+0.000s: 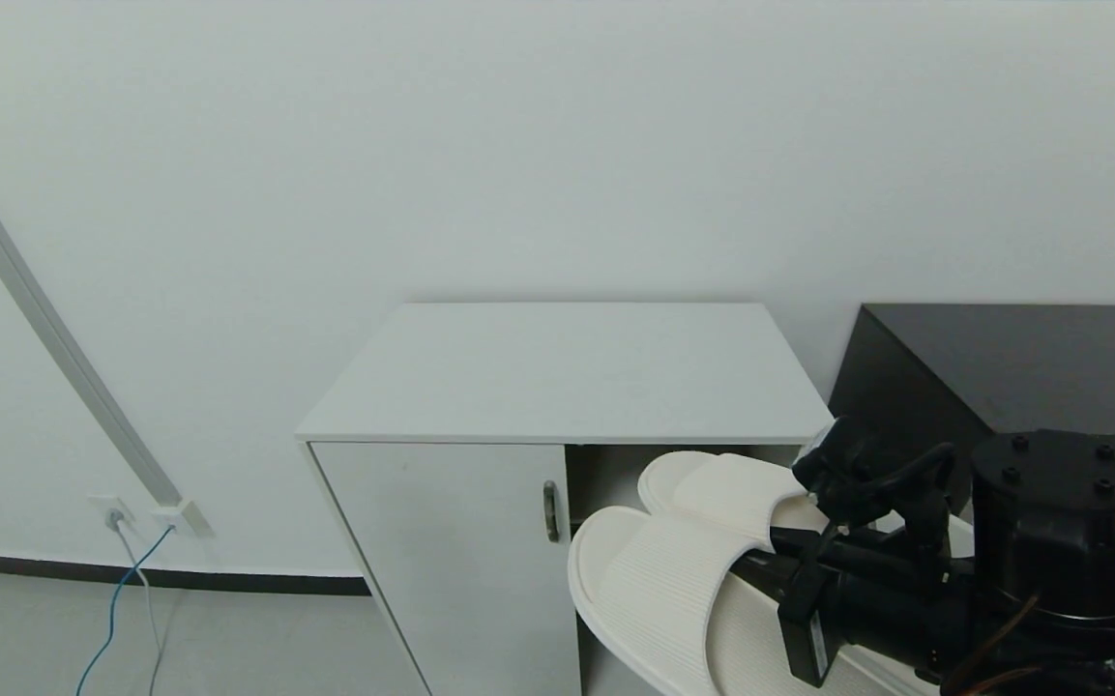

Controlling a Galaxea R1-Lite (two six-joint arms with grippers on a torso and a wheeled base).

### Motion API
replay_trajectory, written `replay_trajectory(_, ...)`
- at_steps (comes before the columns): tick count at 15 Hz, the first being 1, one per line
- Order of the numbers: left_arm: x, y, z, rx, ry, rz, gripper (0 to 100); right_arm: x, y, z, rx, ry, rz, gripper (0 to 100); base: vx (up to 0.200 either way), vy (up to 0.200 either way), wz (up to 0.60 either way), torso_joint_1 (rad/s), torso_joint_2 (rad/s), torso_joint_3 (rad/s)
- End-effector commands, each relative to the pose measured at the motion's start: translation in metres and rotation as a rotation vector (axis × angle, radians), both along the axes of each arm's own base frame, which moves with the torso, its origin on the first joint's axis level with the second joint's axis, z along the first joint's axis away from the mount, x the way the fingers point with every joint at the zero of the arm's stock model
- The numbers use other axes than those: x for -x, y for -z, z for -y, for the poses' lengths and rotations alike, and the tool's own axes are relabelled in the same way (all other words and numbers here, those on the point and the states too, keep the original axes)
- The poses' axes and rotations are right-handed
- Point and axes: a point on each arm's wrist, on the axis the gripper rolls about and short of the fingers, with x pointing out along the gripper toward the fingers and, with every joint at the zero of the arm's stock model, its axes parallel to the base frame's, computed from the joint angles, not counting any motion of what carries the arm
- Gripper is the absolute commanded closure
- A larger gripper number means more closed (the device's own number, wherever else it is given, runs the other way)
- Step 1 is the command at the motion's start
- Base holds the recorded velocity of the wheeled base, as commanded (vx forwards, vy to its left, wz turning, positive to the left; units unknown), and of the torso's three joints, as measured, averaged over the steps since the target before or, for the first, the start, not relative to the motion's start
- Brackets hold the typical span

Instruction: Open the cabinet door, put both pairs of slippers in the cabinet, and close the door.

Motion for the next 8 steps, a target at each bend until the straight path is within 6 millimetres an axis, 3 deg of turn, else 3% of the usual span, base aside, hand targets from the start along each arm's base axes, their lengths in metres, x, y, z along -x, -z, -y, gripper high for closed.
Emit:
replay_trajectory(1, -0.0001, 0.0, 0.0, 0.001, 0.0, -0.001, 100, 0.0002, 0.0004, 0.0, 0.002, -0.001, 0.0, 100, 0.0, 0.0, 0.0, -0.222, 0.55, 0.3)
replay_trajectory(8, -0.0001, 0.0, 0.0, 0.001, 0.0, -0.001, 100, 0.0006, 0.0007, -0.0001, 0.004, -0.003, 0.0, 100, 0.0, 0.0, 0.0, -0.217, 0.54, 0.319)
